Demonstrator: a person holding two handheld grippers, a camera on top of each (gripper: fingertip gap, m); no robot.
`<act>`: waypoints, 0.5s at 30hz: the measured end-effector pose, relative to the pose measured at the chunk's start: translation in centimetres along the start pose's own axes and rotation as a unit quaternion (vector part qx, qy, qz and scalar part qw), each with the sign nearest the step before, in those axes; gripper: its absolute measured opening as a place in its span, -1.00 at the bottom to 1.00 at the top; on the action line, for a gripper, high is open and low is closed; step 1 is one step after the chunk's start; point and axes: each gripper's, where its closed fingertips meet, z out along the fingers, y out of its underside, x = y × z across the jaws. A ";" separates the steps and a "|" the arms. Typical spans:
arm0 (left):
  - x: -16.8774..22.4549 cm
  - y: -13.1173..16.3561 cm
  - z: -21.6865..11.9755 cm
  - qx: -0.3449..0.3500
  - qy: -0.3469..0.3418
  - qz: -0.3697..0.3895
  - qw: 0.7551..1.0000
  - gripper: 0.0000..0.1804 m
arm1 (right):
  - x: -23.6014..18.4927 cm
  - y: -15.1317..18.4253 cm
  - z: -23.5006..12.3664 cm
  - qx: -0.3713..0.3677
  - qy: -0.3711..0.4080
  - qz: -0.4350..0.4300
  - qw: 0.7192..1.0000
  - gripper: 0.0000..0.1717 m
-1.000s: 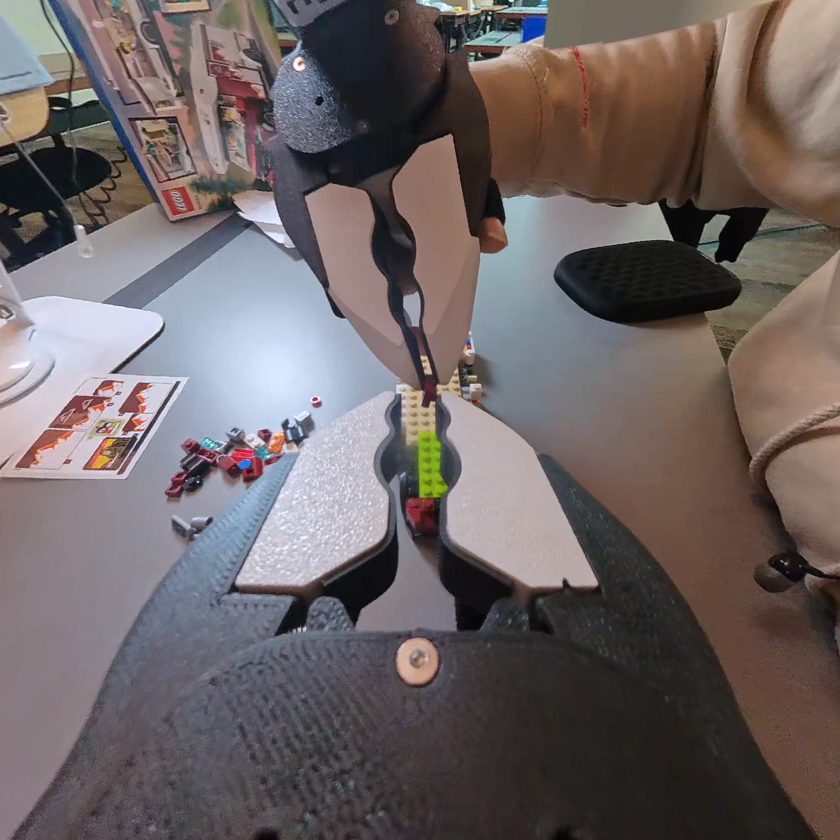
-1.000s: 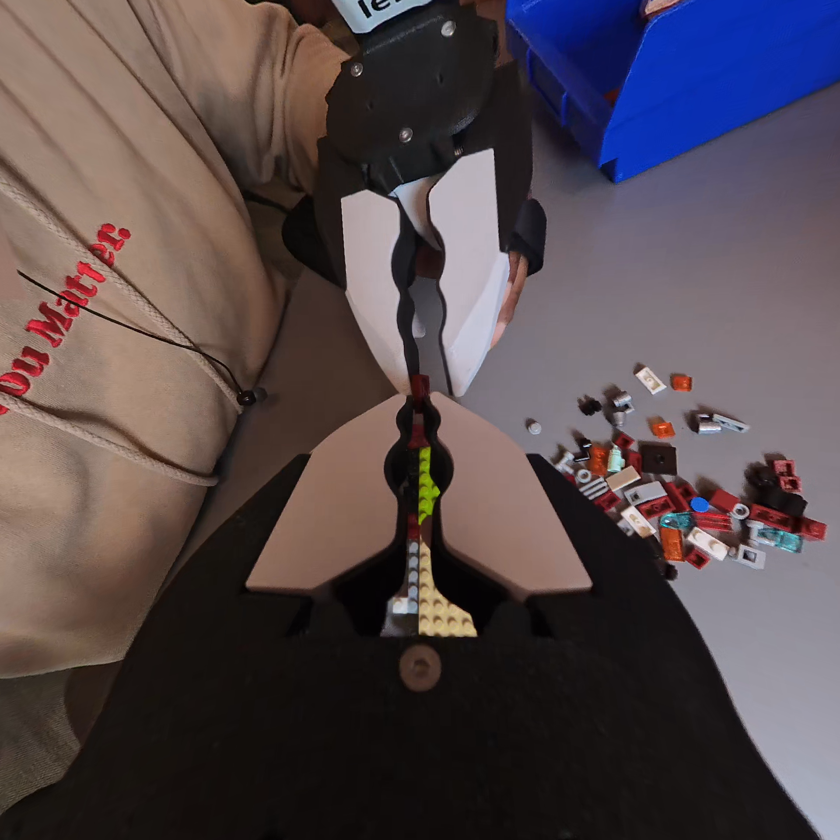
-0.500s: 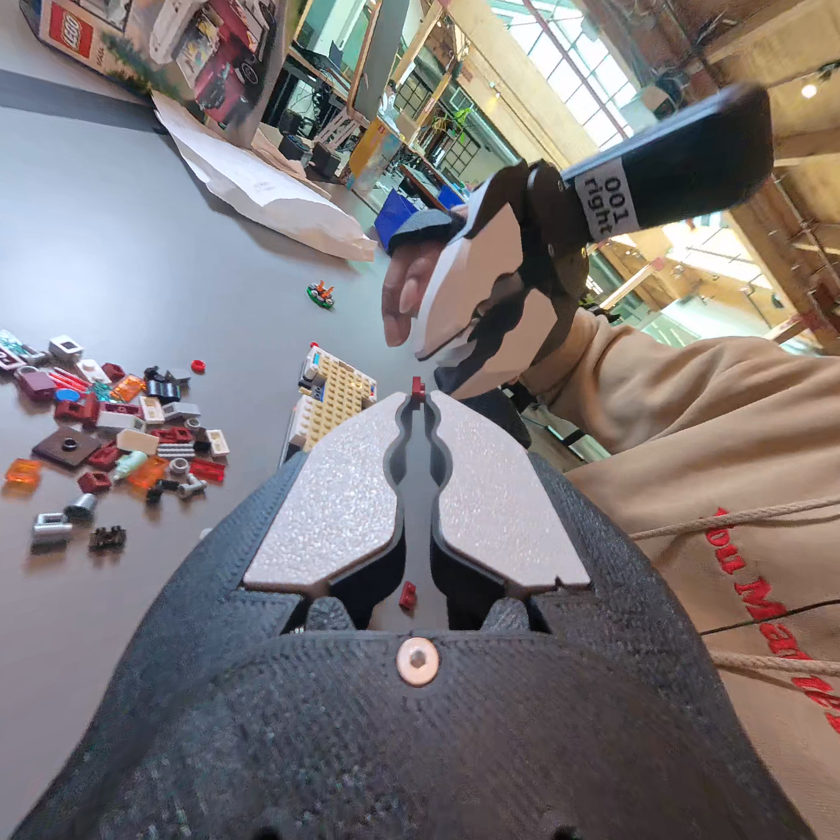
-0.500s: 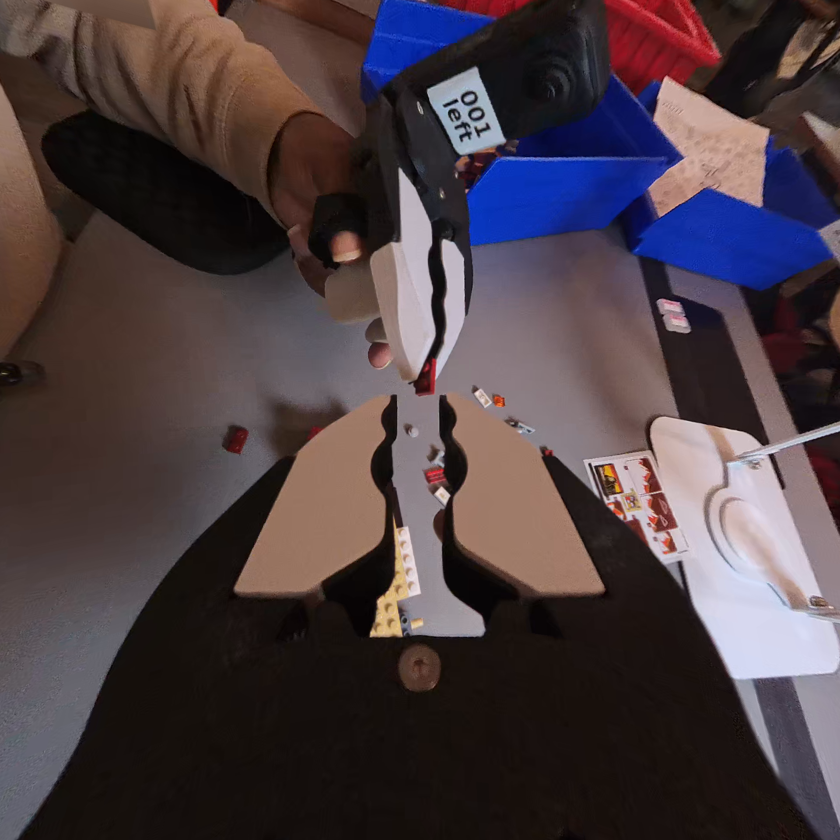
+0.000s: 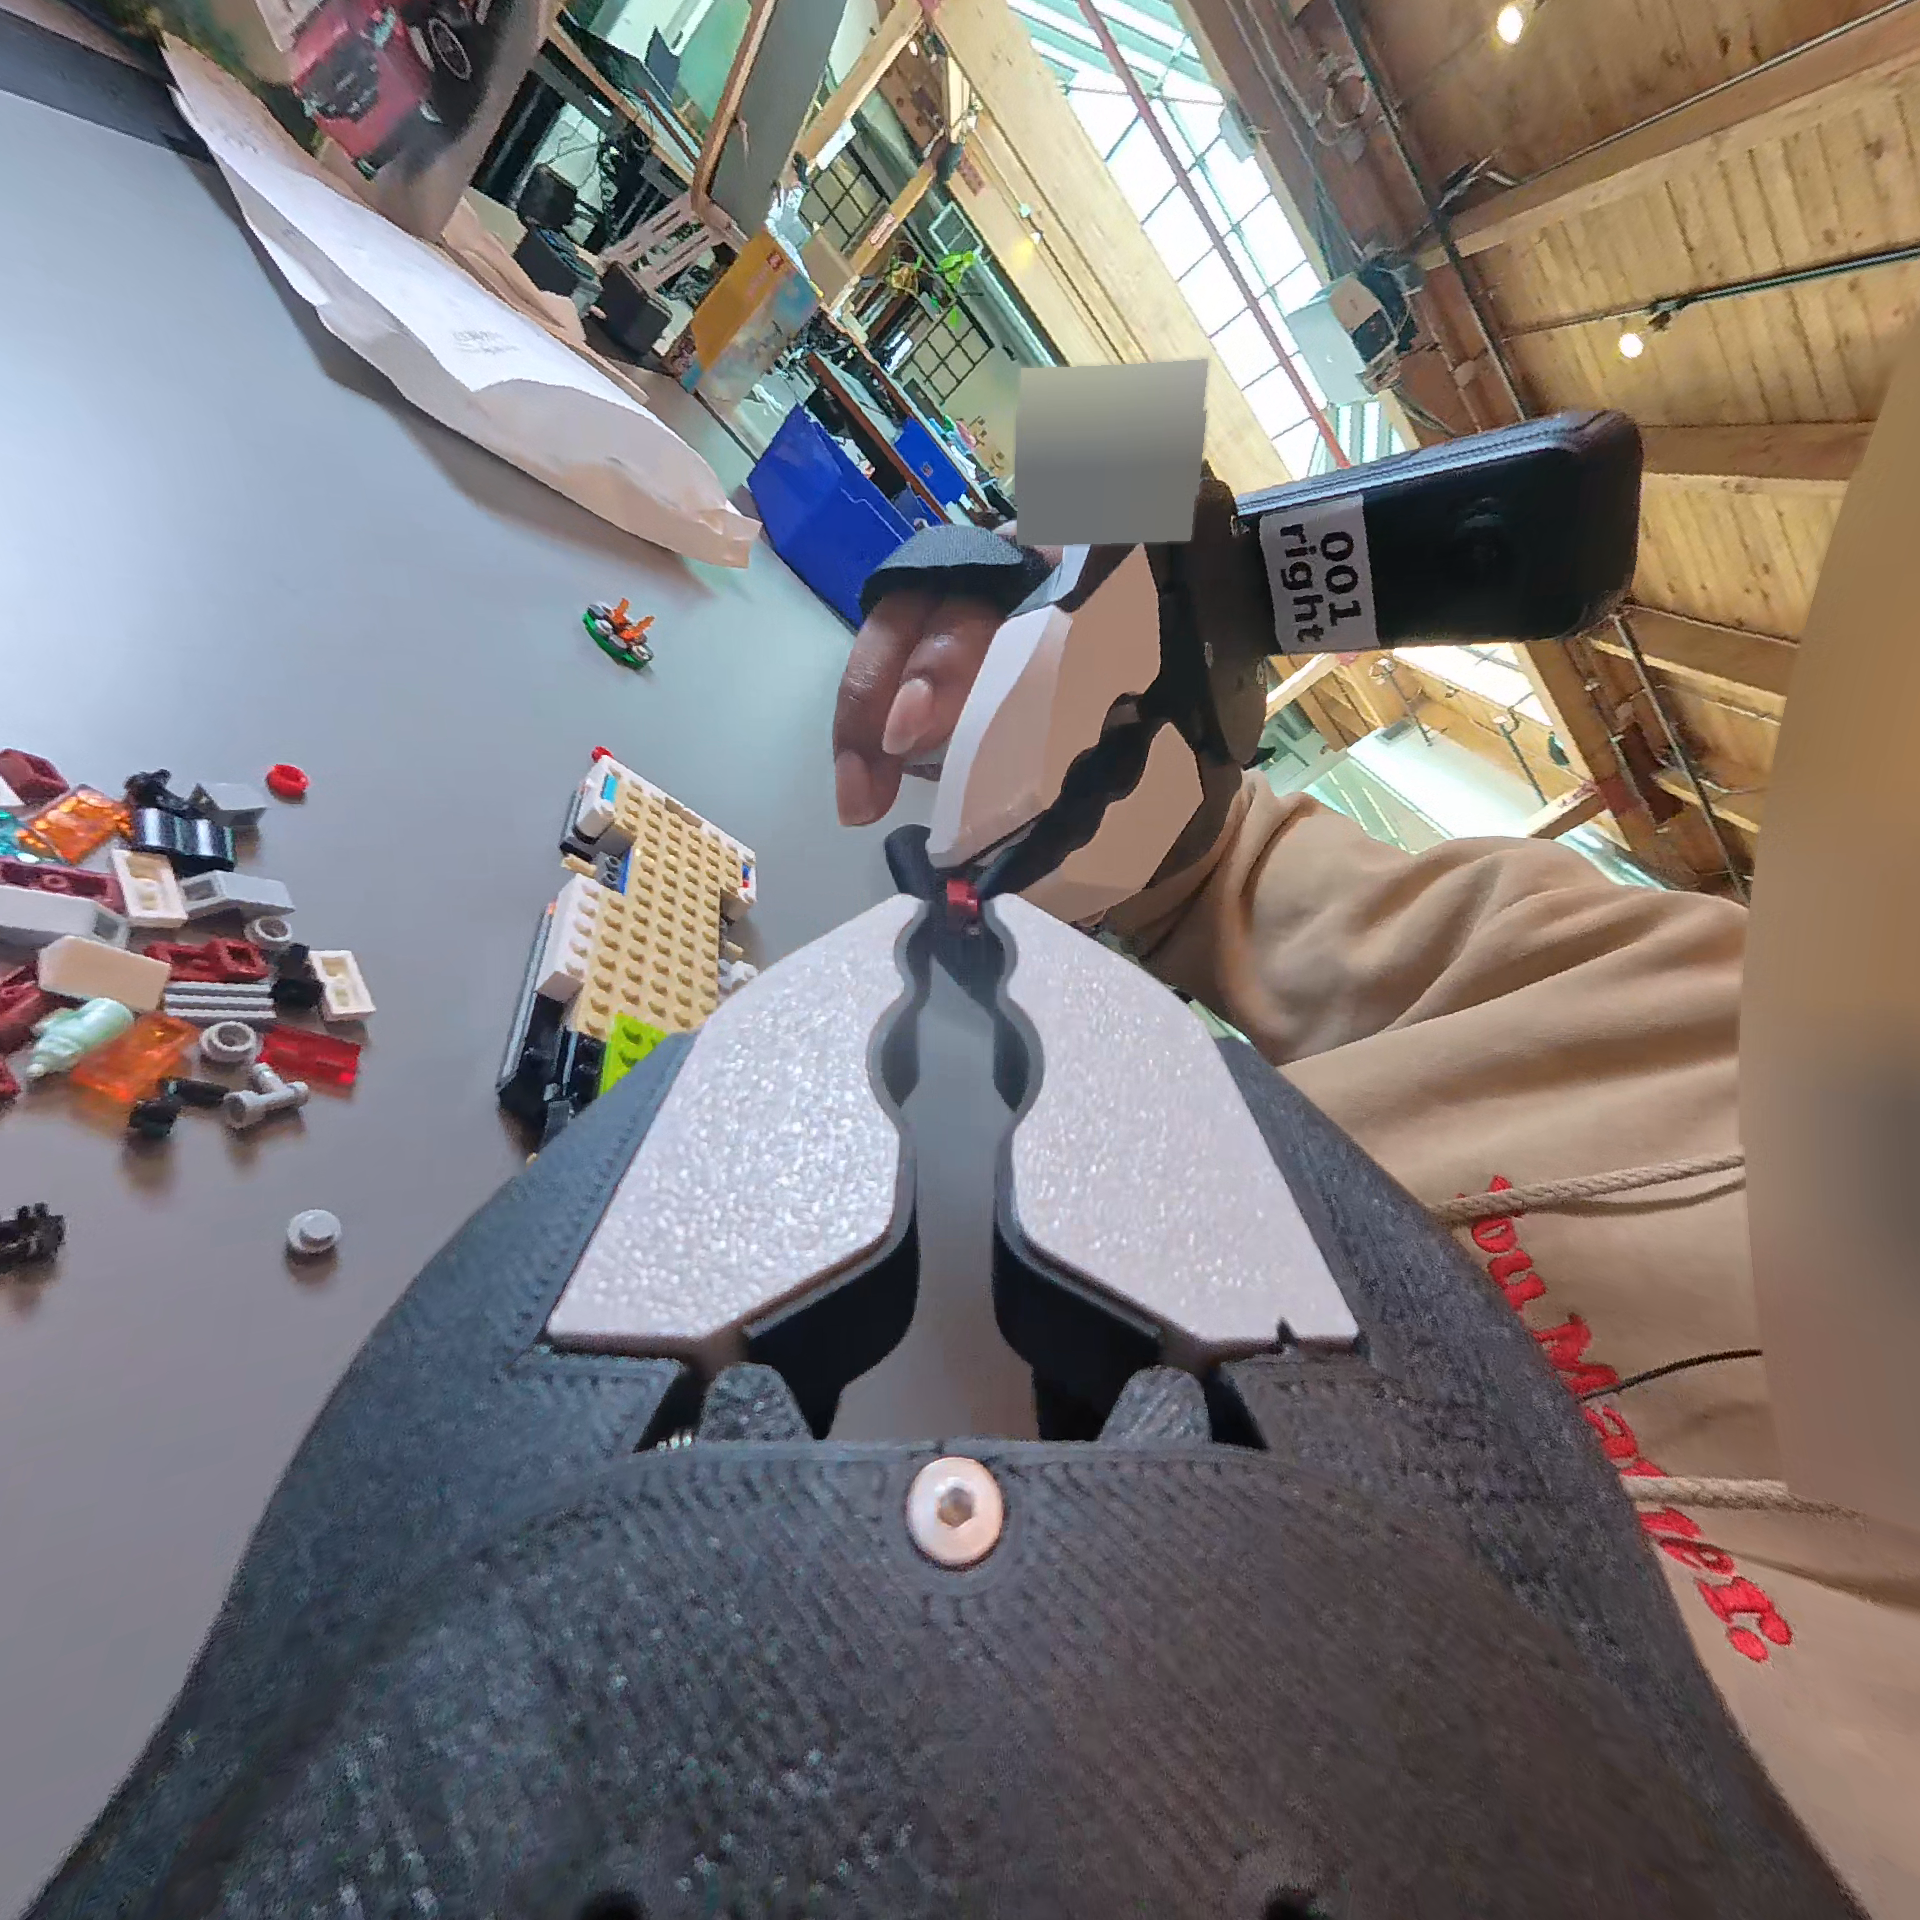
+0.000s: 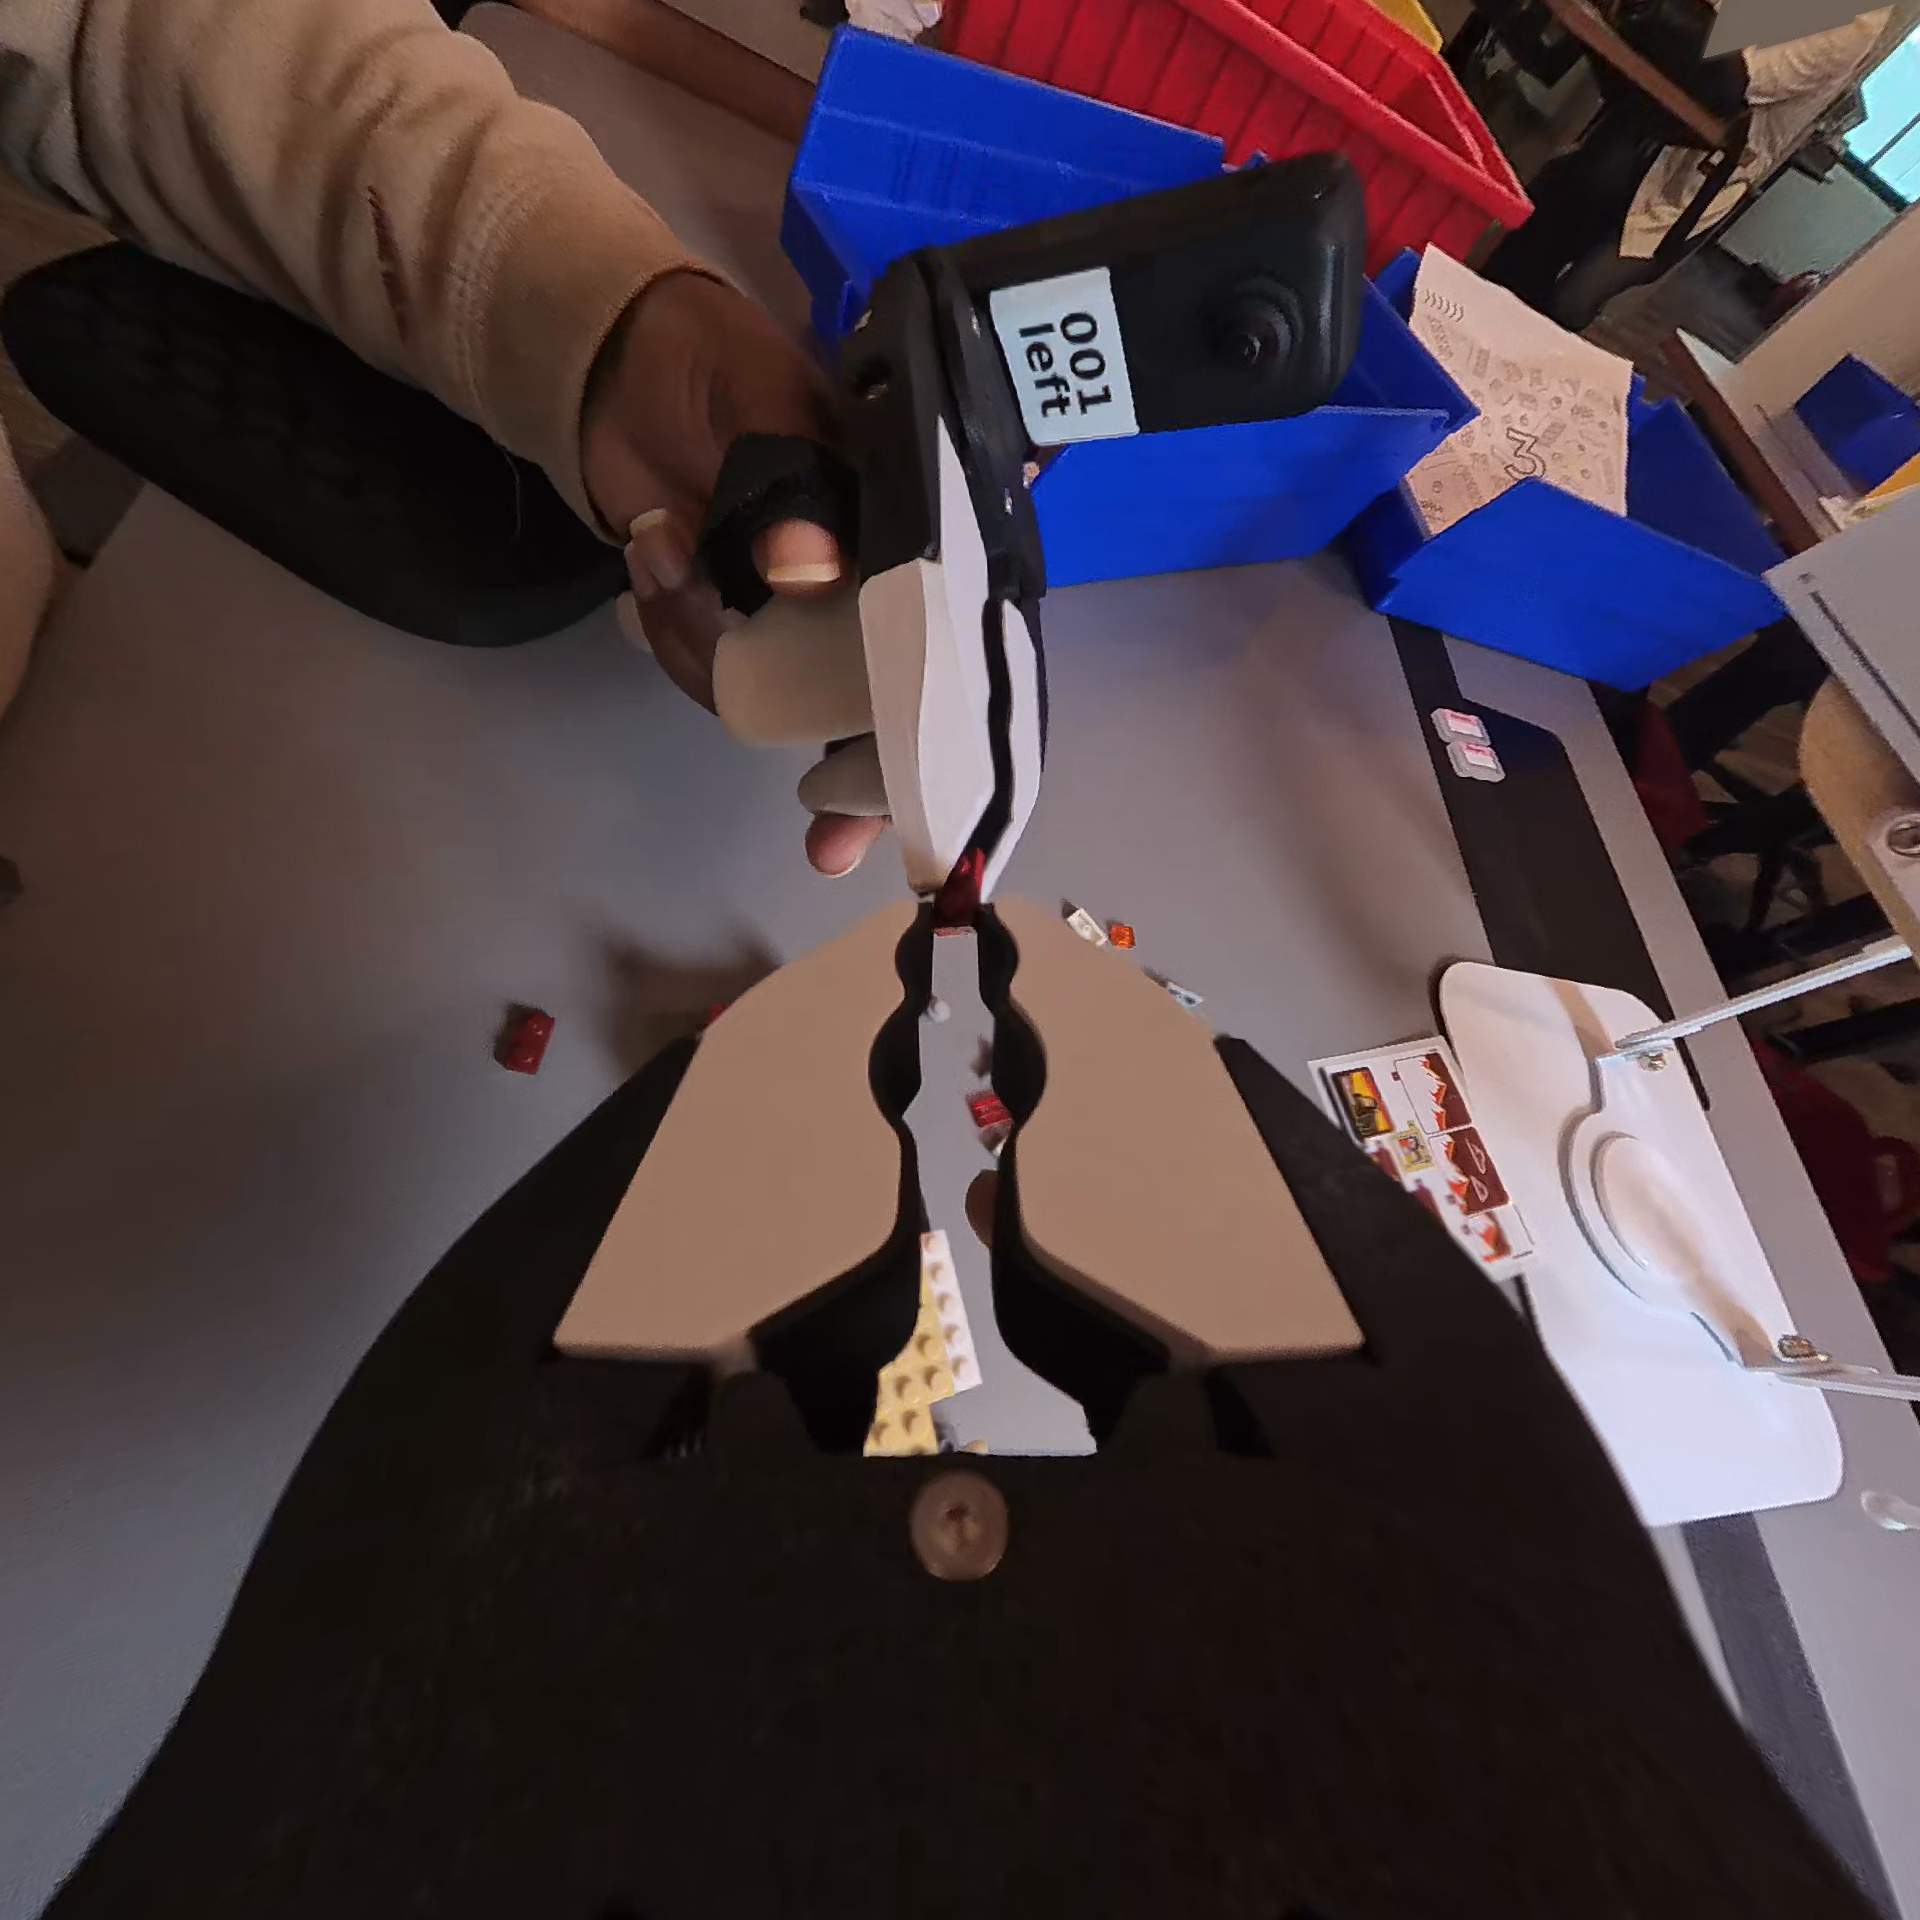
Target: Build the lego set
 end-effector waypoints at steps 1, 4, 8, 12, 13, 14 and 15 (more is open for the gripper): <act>-0.2 -0.1 -0.1 -0.002 -0.009 0.014 1.000 -0.81 | -0.3 0.1 -0.2 -0.004 -0.008 0.007 1.000 -0.91; -0.5 -0.6 -1.2 -0.010 -0.041 0.078 0.996 -0.75 | -3.5 2.0 -0.9 -0.051 -0.092 0.054 0.993 -0.91; -1.7 0.1 -2.5 -0.064 -0.109 0.187 0.974 -0.76 | -9.4 5.8 -0.7 -0.109 -0.172 0.126 0.971 -0.91; -3.3 1.2 -2.4 -0.101 -0.152 0.229 0.956 -0.76 | -11.4 8.0 0.1 -0.162 -0.181 0.162 0.956 -0.91; -3.6 1.5 -2.3 -0.107 -0.155 0.230 0.955 -0.76 | -11.6 8.3 0.2 -0.176 -0.184 0.165 0.953 -0.90; -3.8 1.7 -2.2 -0.113 -0.158 0.232 0.953 -0.77 | -11.7 8.5 0.2 -0.186 -0.186 0.163 0.951 -0.90; -4.0 2.0 -2.1 -0.121 -0.160 0.235 0.951 -0.77 | -11.6 8.7 0.4 -0.195 -0.182 0.159 0.950 -0.90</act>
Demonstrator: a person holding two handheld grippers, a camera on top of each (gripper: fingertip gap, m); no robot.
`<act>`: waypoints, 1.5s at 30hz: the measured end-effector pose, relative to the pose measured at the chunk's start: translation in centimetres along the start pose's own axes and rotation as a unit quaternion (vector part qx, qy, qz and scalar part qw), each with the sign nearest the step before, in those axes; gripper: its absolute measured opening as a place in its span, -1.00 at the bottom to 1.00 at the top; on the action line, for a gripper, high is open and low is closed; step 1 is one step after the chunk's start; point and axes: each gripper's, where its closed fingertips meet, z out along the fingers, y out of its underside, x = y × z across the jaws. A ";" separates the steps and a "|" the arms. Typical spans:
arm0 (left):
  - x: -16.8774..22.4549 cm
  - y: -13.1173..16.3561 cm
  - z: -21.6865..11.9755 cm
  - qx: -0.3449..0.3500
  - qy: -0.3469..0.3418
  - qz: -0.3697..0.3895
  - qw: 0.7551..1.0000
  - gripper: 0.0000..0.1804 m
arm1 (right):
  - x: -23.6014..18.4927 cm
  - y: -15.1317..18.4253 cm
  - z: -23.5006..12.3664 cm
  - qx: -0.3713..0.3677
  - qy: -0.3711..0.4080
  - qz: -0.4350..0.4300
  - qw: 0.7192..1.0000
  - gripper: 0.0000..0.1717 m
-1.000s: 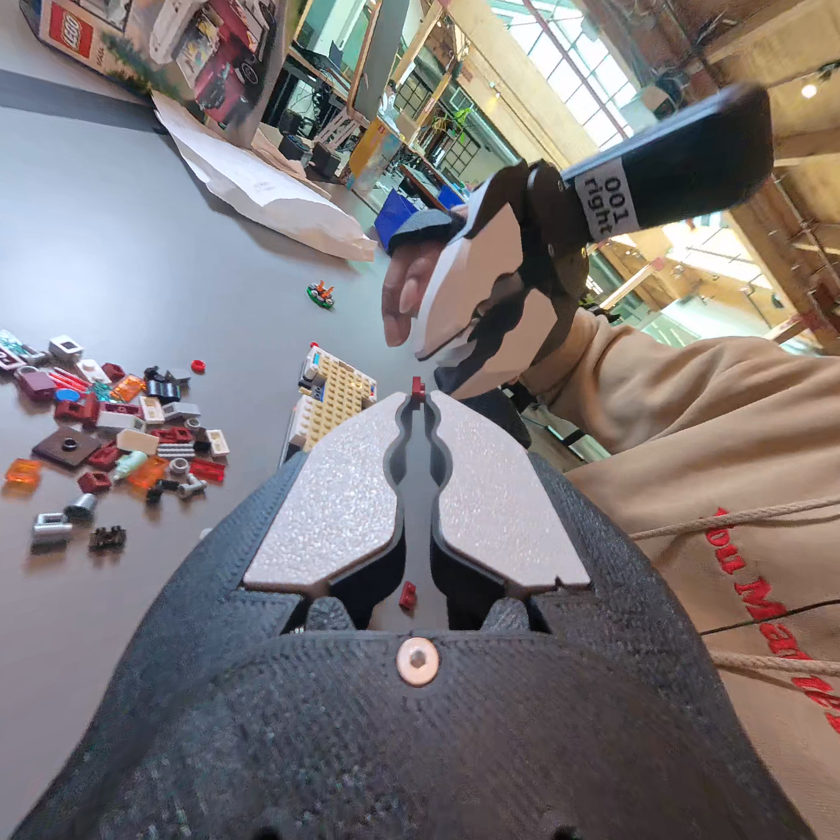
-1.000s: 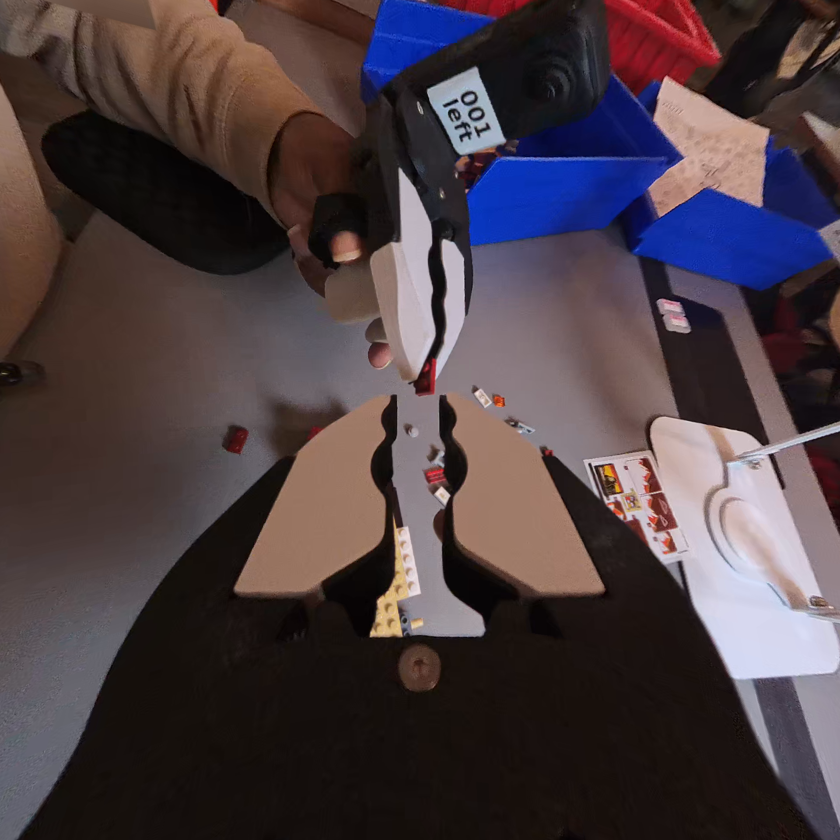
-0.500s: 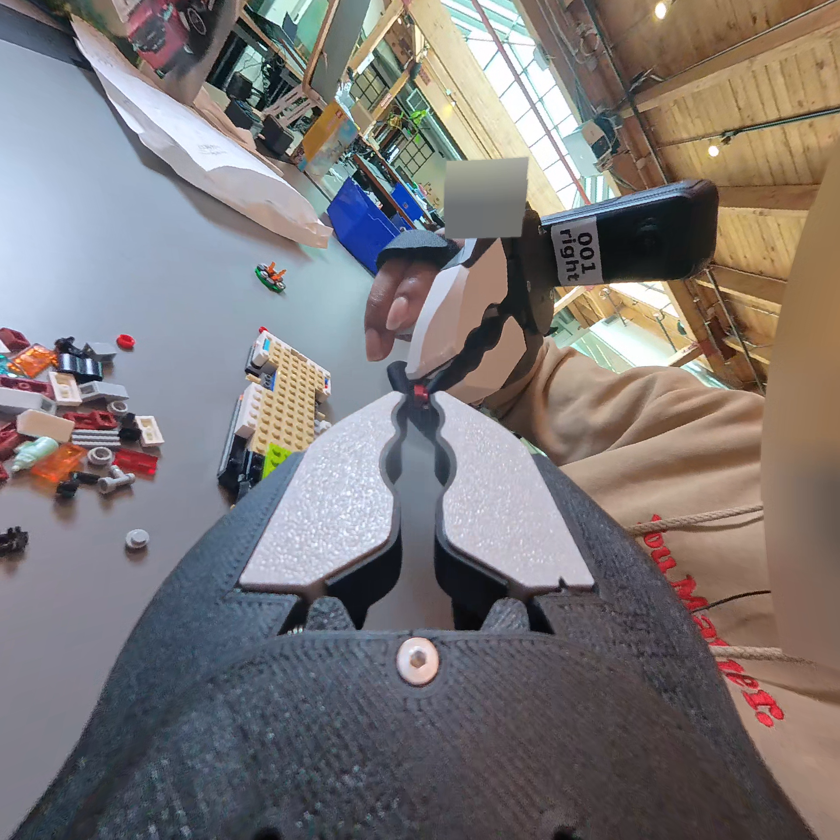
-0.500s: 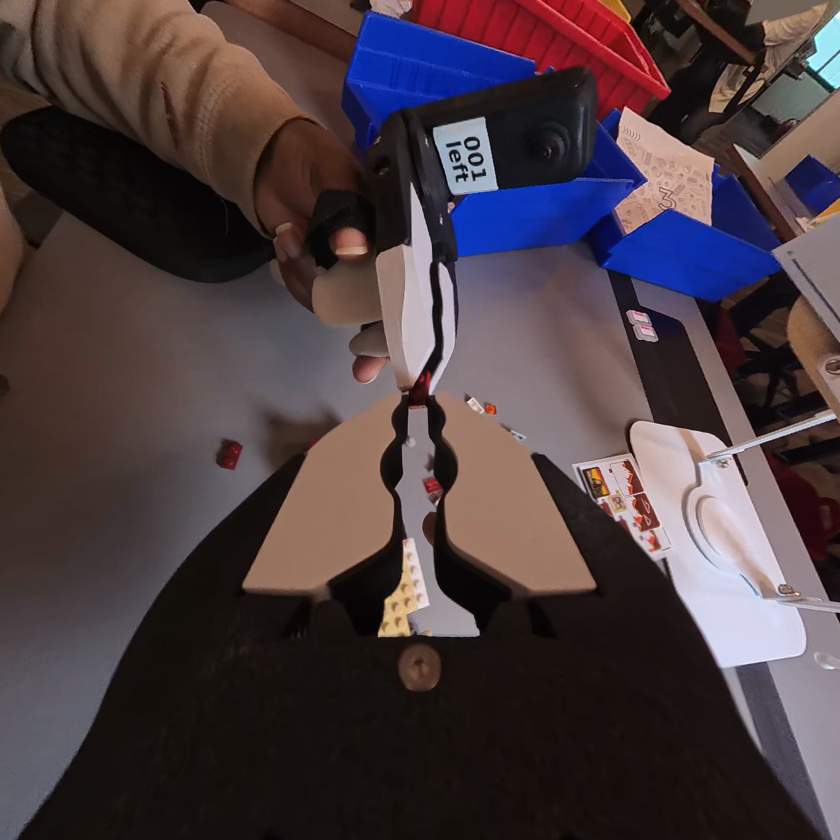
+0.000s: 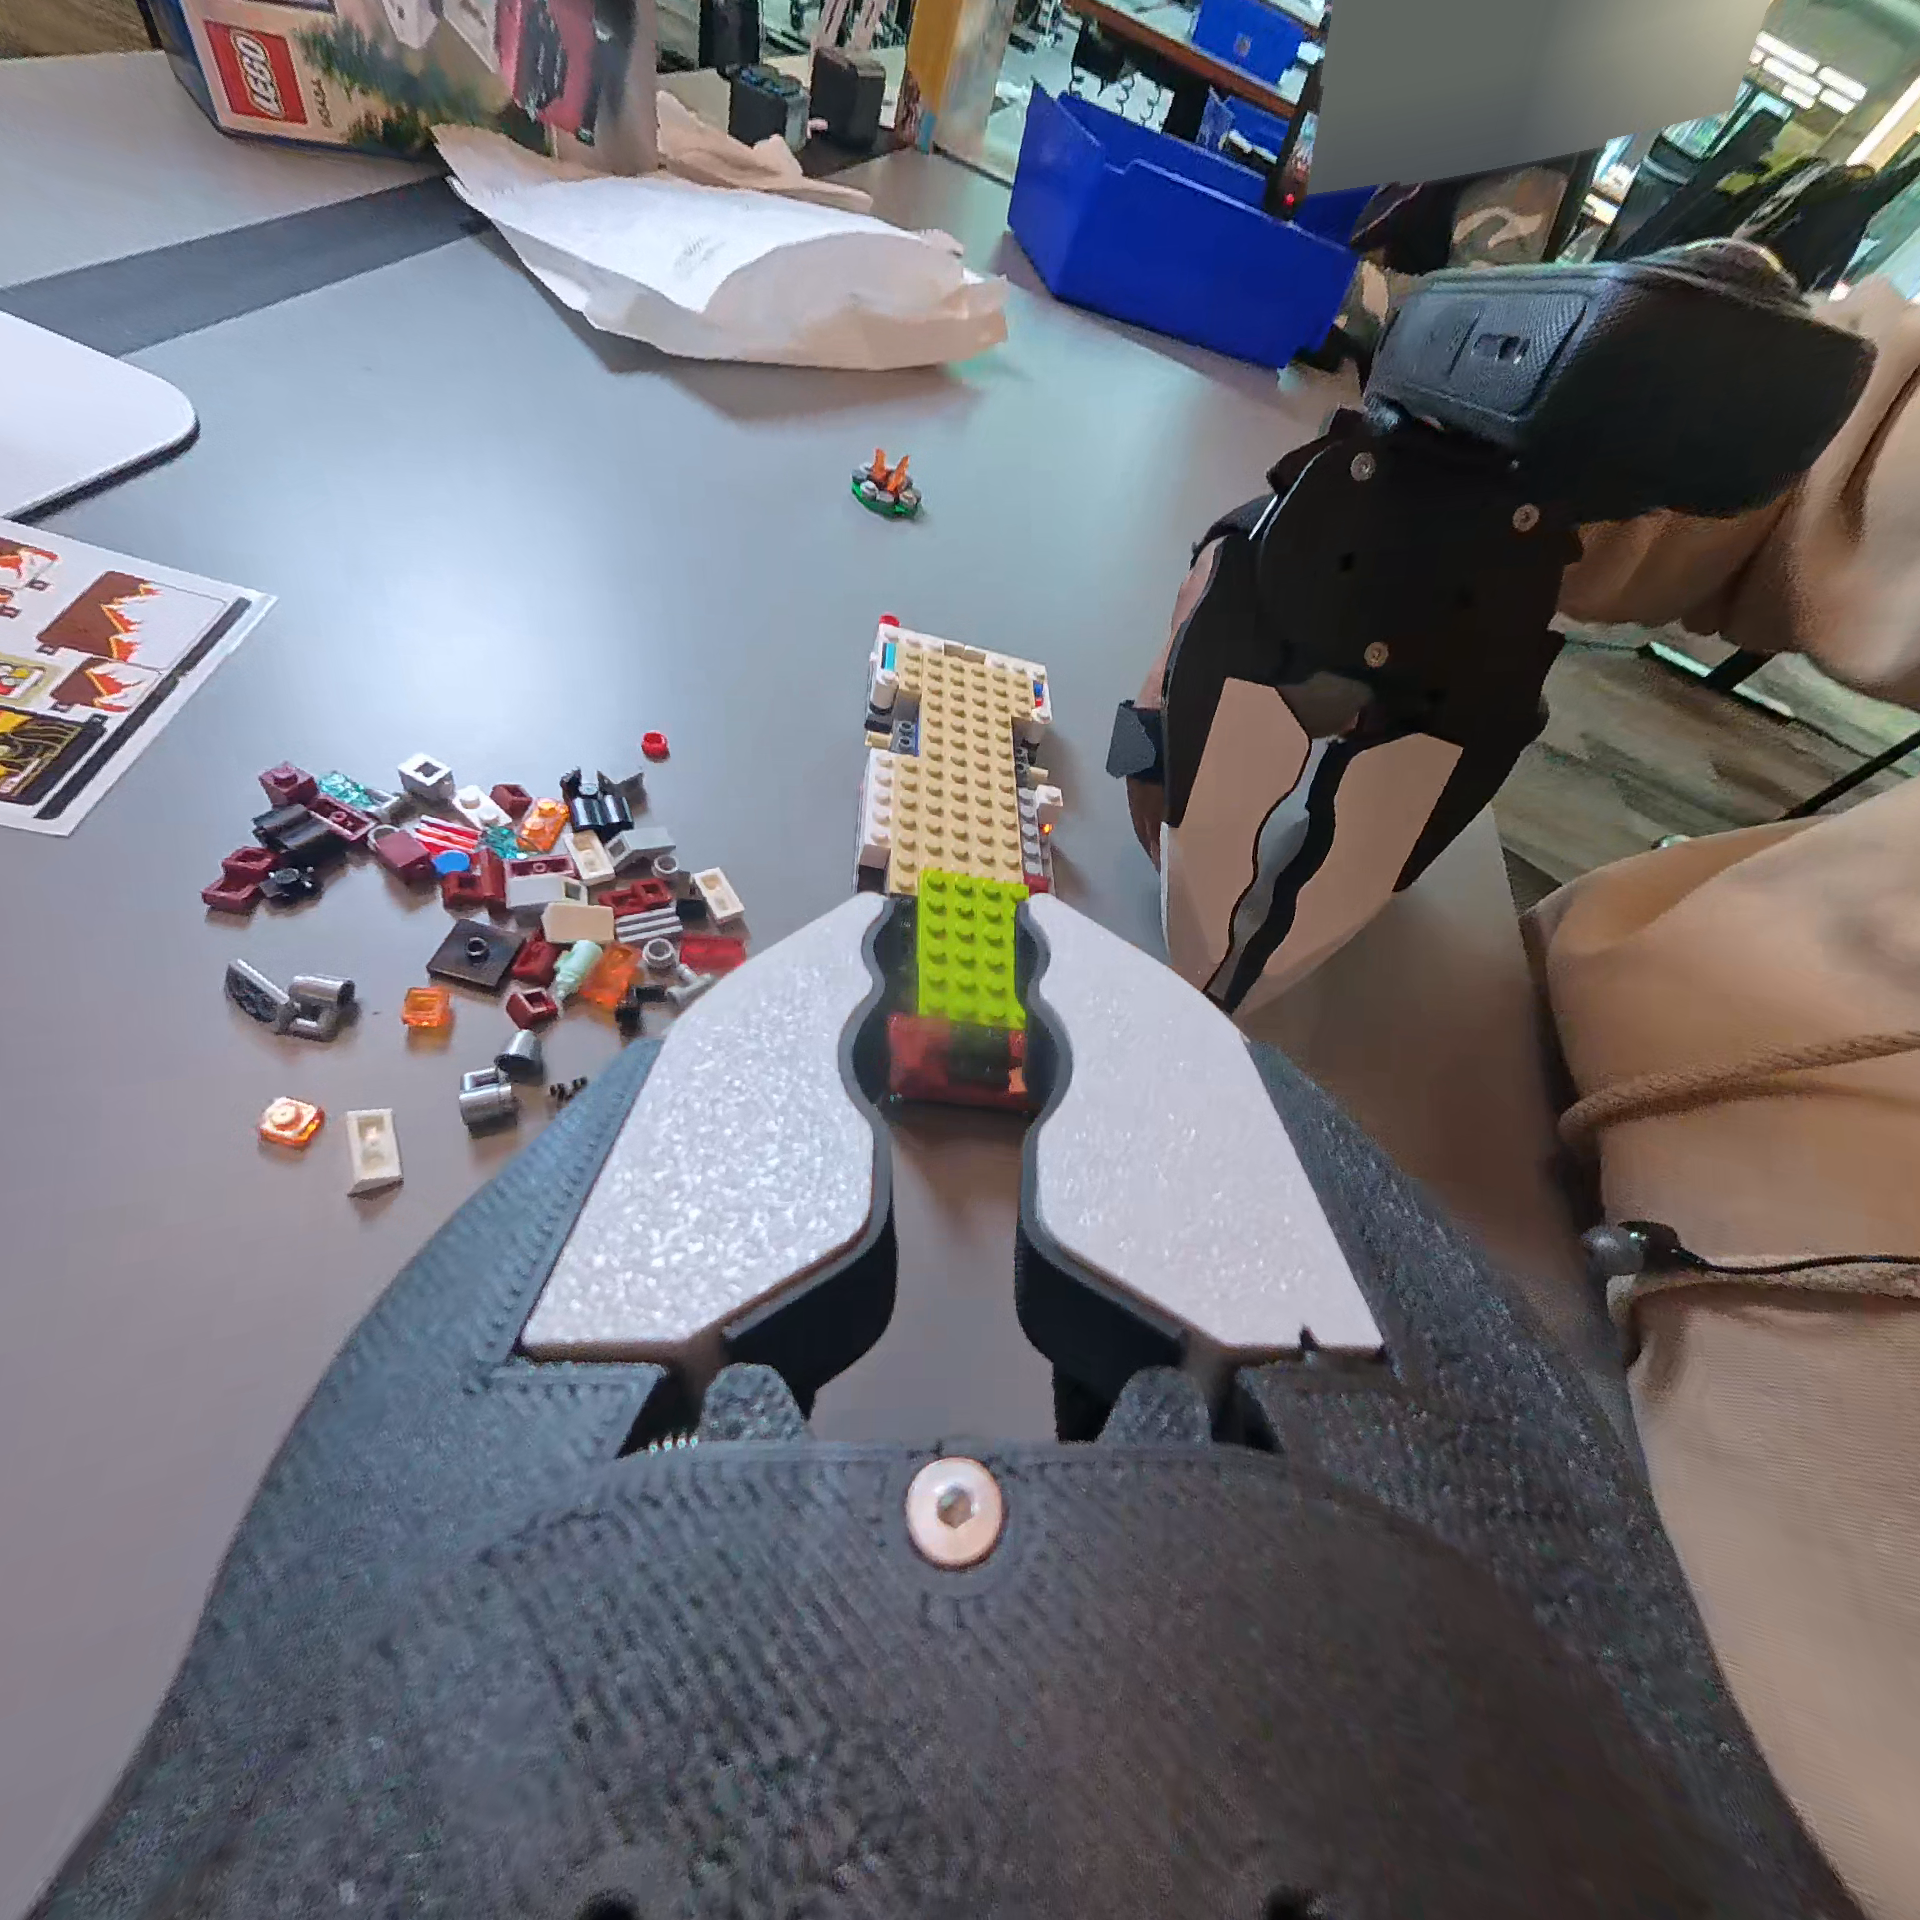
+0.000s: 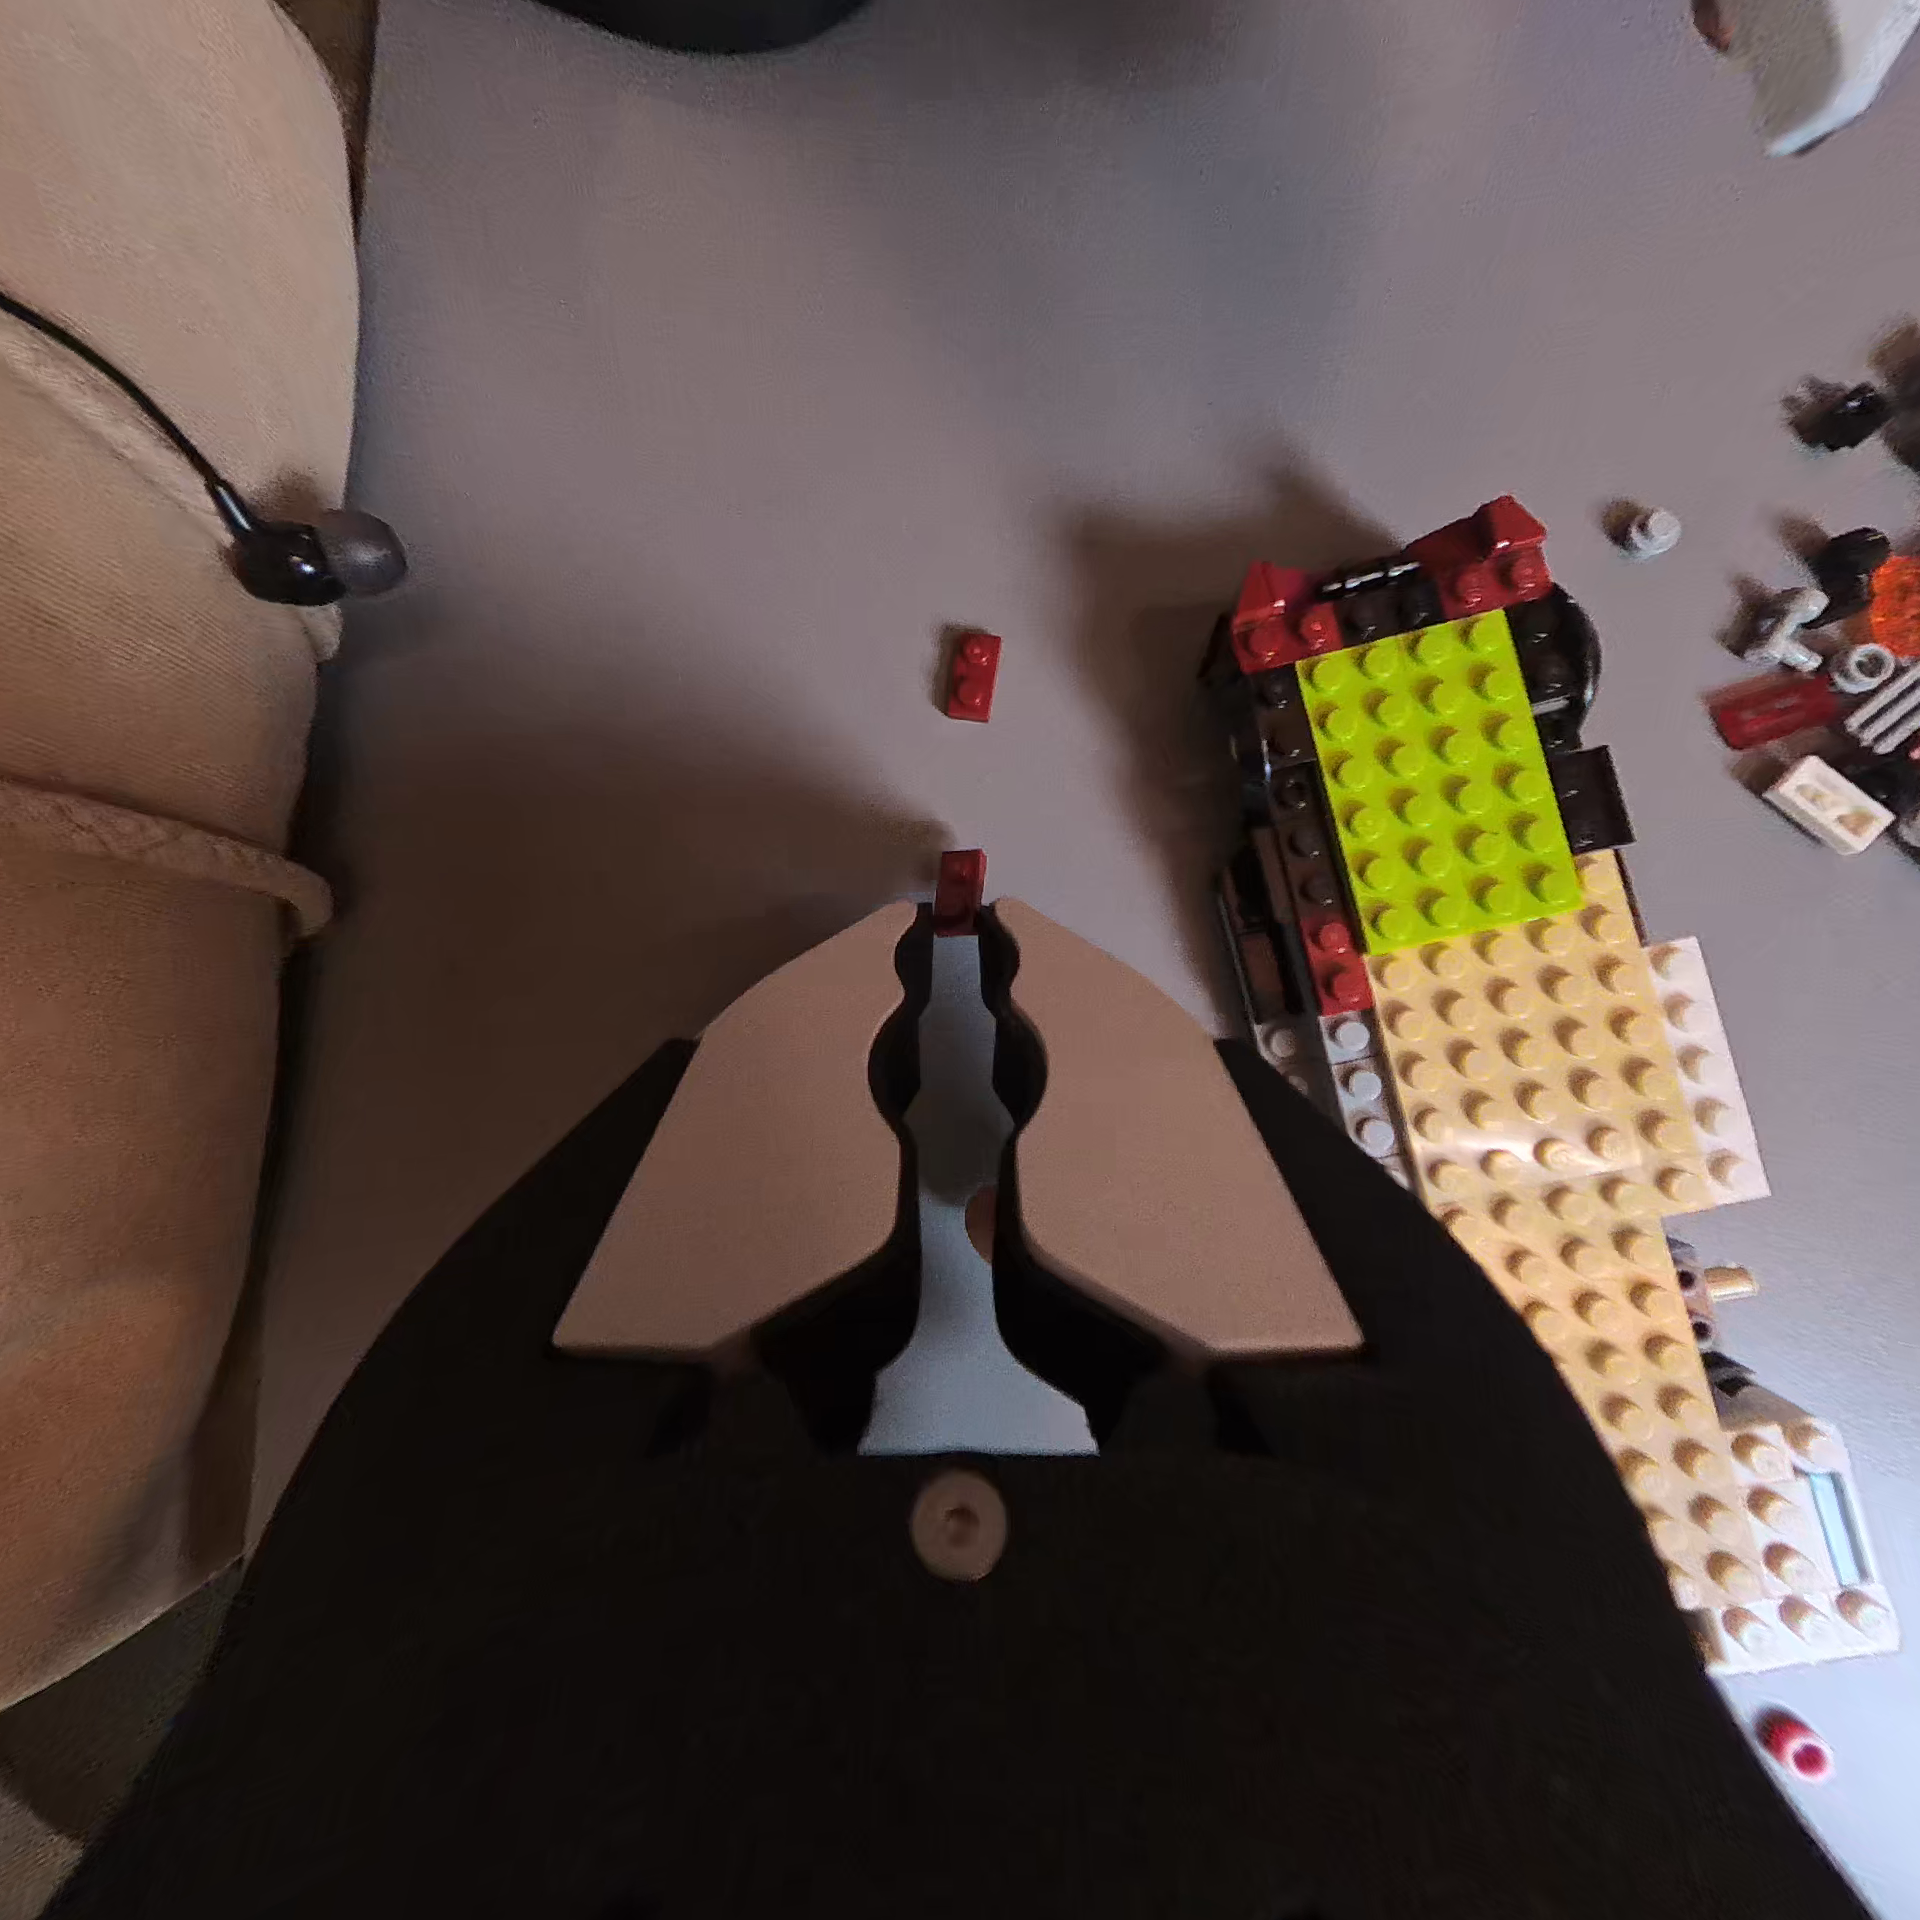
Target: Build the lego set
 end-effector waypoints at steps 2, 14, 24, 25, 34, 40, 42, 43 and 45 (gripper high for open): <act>0.0 0.3 0.2 -0.009 -0.006 0.011 1.000 -0.77 | 0.1 0.4 0.3 -0.024 0.000 0.002 1.000 -0.90; -0.9 0.6 -0.2 -0.016 -0.032 0.031 0.999 -0.78 | 5.5 -2.9 -5.4 0.035 0.068 -0.014 0.997 -0.78; -2.6 1.8 -0.2 -0.033 -0.051 0.027 0.998 -0.81 | 20.9 -4.2 -4.3 0.034 0.177 -0.015 0.983 -1.00; -2.9 1.9 -0.2 -0.035 -0.052 0.026 0.998 -0.82 | 21.7 -4.2 -3.8 0.030 0.176 -0.017 0.984 -1.00; -4.0 2.9 -0.1 -0.048 -0.052 0.011 0.997 -0.83 | 21.8 -4.7 -0.7 0.010 0.084 -0.045 0.995 -0.98; -4.2 3.3 0.0 -0.054 -0.052 0.008 0.997 -0.84 | 19.3 -3.7 0.2 -0.028 0.042 -0.085 0.995 -1.00; -4.2 3.4 0.1 -0.056 -0.052 0.009 0.997 -0.85 | 19.0 -3.3 0.4 -0.038 0.037 -0.087 0.995 -1.00; -4.2 3.4 0.1 -0.056 -0.052 0.010 0.997 -0.85 | 18.8 -3.1 0.3 -0.040 0.035 -0.088 0.995 -1.00; -4.2 3.3 0.1 -0.056 -0.052 0.011 0.997 -0.85 | 18.5 -2.5 -0.1 -0.052 0.030 -0.088 0.994 -0.99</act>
